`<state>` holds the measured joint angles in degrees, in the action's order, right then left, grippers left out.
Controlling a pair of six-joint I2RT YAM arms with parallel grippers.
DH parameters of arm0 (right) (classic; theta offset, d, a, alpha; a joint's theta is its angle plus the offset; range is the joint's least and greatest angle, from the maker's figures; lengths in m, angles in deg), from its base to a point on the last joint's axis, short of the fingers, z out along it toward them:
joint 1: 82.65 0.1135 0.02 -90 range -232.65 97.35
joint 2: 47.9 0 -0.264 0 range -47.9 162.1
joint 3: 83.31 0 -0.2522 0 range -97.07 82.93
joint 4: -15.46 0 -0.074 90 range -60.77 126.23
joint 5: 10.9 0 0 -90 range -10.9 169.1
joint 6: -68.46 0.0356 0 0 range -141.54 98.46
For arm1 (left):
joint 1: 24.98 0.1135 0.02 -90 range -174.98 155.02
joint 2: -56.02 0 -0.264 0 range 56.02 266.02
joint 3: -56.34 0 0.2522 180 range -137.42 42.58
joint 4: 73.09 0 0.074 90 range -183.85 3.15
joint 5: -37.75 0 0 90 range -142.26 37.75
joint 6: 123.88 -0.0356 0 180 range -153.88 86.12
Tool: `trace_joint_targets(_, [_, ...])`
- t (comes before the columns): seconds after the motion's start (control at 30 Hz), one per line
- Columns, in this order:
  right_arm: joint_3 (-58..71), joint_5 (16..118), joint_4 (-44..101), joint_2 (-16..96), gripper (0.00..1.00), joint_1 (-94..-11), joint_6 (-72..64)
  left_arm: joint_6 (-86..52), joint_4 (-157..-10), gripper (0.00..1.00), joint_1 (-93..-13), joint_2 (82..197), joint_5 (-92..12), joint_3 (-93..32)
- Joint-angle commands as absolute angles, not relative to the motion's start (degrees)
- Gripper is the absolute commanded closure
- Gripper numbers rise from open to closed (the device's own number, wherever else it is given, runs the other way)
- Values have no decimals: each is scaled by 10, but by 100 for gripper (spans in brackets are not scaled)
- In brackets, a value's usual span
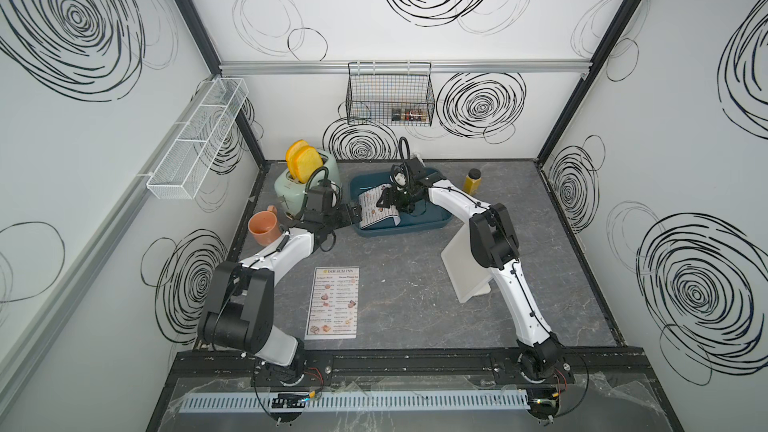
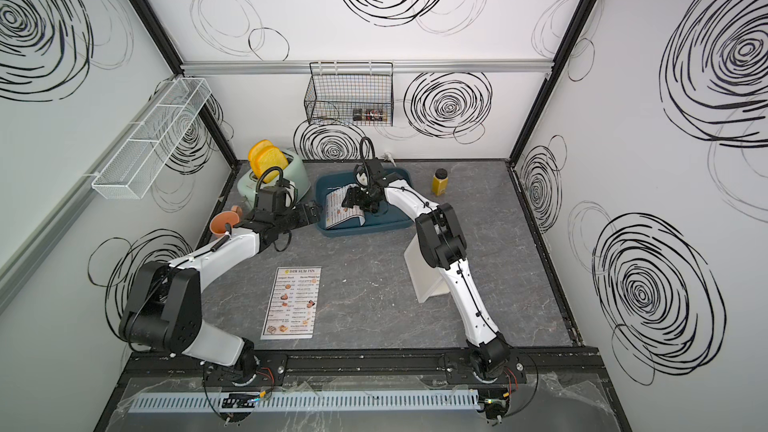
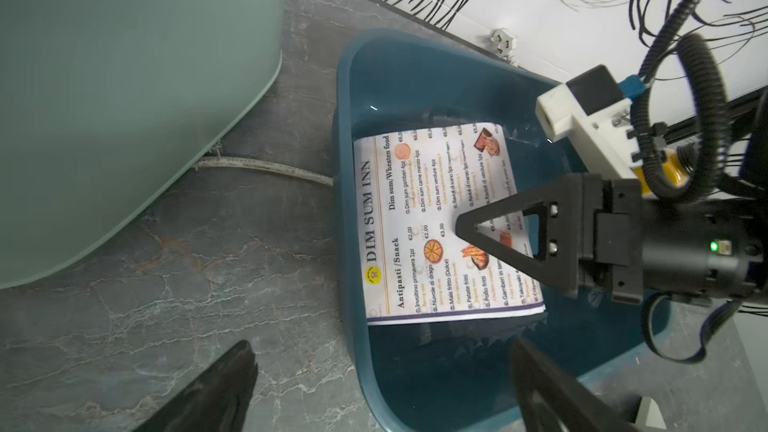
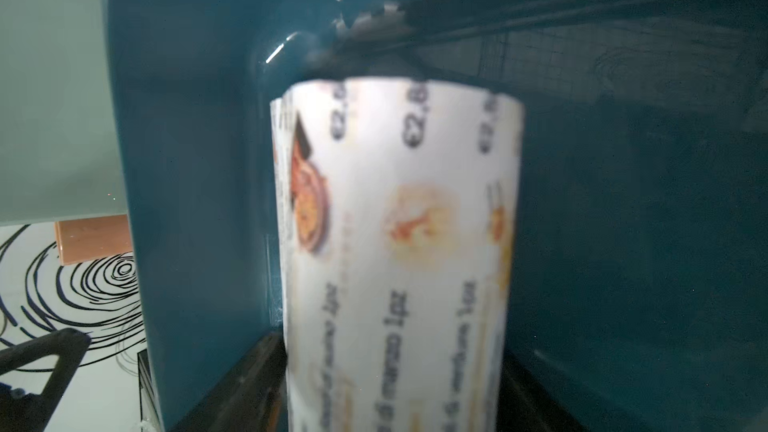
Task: Replace the menus in the menu holders
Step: Pick up the menu from the storage box.
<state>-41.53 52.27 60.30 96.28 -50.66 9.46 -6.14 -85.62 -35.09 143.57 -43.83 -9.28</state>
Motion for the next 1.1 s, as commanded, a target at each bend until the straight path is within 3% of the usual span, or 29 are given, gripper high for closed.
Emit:
trace_joint_targets(0.0, [-413, 512, 620, 991, 35, -508, 97, -52, -852, 2, -351, 1434, -440, -105])
trace_joint_targets(0.1, [-413, 504, 617, 972, 46, -512, 99, -52, -854, 3, -351, 1425, -446, -103])
trace_joint_targets(0.33, [-411, 491, 626, 932, 52, -519, 114, -46, -864, 3, -351, 1391, -457, -101])
trace_joint_targets(0.83, [-312, 405, 560, 802, 60, -547, 182, 23, -856, 3, -358, 1268, -446, -59])
trace_joint_targets(1.07, [-280, 385, 549, 704, 59, -566, 225, 178, -748, 2, -399, 1206, -396, -22])
